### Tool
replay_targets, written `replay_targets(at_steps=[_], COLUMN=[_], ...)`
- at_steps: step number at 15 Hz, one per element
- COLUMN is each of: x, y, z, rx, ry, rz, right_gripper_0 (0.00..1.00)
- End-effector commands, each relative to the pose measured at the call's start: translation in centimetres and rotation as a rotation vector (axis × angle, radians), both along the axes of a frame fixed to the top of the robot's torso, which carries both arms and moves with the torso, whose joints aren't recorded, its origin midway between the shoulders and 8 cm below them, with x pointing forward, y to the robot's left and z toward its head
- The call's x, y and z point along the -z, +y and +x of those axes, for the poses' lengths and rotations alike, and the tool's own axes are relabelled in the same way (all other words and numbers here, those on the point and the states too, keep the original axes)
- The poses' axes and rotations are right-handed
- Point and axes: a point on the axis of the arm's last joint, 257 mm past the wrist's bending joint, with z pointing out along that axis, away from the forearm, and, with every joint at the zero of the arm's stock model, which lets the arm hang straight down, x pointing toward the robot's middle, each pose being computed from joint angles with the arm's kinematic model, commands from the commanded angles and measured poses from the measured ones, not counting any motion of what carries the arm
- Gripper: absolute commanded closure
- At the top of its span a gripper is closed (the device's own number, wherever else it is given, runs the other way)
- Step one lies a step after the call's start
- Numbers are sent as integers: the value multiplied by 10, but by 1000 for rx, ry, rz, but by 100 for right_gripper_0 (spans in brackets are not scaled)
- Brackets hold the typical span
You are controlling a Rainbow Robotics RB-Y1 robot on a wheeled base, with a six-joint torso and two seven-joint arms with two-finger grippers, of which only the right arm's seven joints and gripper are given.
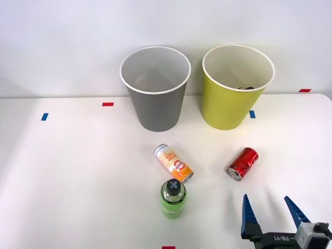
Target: Put cans in the gray bin, plastic bottles in the light green bin
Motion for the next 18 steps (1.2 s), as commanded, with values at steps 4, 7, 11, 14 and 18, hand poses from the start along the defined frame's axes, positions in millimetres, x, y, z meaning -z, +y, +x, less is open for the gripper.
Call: replay_targets(at_steps=[4, 7, 11, 14, 18], x=[6, 1, -3, 3, 8], y=[8, 10, 15, 12, 8], z=[-16, -17, -24, -34, -42], rx=[-28, -36, -17, 17, 32], ry=[-115, -132, -152, -126, -108], rz=[6, -9, -70, -46, -46], right_gripper_0=[3, 3, 3, 3, 3])
